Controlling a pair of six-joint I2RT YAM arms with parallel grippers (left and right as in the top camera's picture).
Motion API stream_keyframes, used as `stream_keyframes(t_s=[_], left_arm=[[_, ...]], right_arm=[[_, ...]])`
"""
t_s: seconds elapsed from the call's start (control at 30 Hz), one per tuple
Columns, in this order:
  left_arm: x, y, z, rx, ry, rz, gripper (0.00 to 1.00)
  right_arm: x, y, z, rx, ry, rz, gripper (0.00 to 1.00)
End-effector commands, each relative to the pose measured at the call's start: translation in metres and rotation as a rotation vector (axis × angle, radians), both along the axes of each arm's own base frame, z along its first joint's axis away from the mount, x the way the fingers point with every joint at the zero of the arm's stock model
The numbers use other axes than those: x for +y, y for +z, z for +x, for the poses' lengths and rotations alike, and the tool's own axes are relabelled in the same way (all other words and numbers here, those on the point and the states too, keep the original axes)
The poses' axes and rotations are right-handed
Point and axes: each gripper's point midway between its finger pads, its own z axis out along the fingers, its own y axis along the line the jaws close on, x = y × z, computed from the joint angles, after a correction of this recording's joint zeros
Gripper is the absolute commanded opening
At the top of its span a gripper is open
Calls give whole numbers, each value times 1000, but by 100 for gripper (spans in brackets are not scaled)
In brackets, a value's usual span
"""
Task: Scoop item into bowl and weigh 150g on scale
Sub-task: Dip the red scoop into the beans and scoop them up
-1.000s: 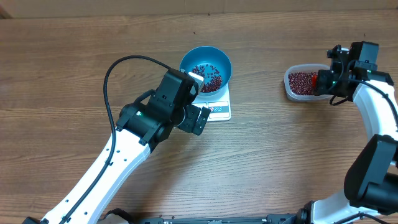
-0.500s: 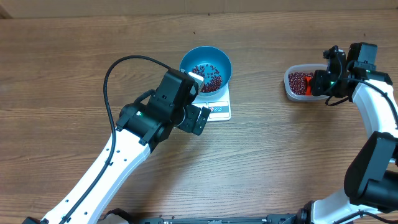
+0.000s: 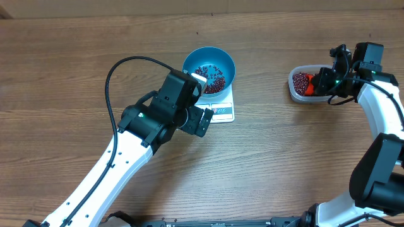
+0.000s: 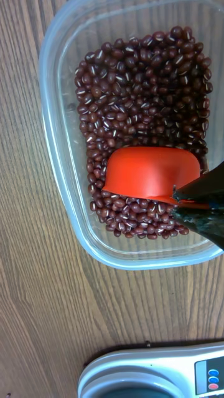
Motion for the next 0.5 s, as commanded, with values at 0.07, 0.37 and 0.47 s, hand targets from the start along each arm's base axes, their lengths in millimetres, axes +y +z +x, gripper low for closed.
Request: stream_keyframes(t_s=[0.07,0.37,0.47], left_arm=[[-3,2,2,-8,-22,5,100],[-3,2,2,-8,-22,5,100],[-3,2,2,-8,-22,5,100]], right_arm=[[8,-9,-1,22,0,57,4],[5,-6,-2,24,-52,177,4],[-3,-5,-2,33,-107,201,4]])
